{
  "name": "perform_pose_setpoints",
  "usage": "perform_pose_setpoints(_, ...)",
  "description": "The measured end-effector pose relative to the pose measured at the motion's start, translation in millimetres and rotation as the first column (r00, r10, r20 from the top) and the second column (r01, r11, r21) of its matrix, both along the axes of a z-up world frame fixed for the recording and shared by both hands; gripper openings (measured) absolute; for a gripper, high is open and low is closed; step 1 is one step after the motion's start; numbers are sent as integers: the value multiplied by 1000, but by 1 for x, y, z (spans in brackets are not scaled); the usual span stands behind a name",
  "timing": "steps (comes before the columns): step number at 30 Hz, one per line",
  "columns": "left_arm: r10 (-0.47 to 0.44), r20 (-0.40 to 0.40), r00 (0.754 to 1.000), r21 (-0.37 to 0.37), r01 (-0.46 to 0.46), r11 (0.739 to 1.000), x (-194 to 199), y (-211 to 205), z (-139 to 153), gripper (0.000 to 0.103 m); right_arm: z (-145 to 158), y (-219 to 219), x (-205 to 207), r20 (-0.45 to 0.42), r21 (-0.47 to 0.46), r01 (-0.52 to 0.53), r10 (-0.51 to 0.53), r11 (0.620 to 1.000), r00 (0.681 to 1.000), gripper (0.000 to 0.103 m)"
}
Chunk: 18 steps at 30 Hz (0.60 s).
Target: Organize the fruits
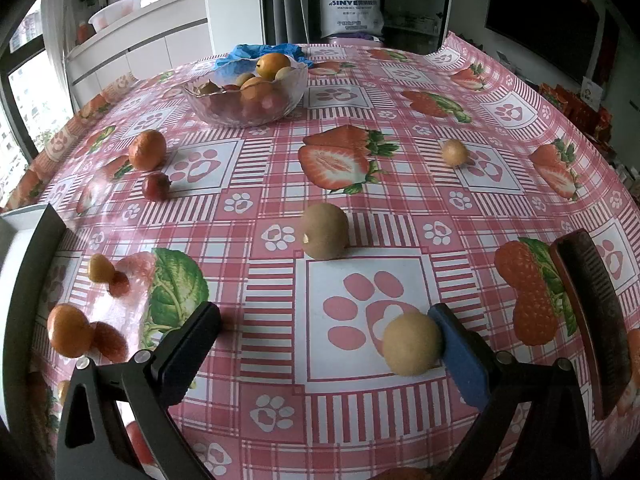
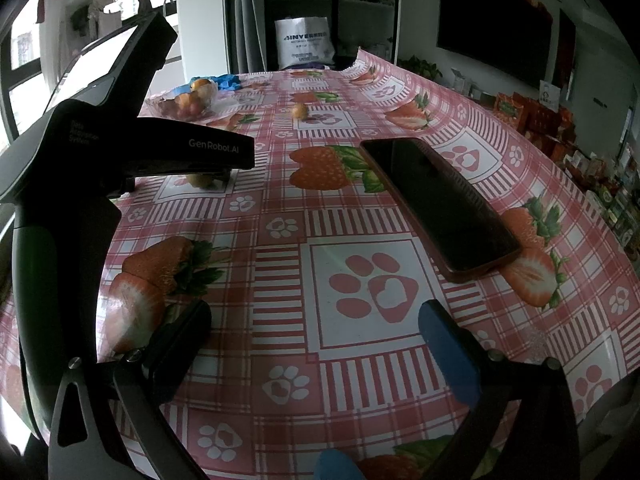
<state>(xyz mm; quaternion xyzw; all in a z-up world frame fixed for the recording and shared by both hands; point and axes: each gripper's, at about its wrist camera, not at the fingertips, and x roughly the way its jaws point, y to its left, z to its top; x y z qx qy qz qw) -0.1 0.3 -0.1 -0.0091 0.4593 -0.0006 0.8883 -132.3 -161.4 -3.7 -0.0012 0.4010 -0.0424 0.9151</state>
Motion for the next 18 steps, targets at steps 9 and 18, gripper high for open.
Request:
perform_pose_setpoints(9, 0, 0, 1000, 0, 0, 1000, 0, 0, 0, 103, 0, 0, -1, 5, 1, -1, 1, 1000, 1000, 103)
perform_pose_setpoints(18, 0, 0, 1000, 0, 0, 1000, 0, 0, 0, 103, 0, 0, 0, -23, 6, -30, 30, 1000, 999, 103)
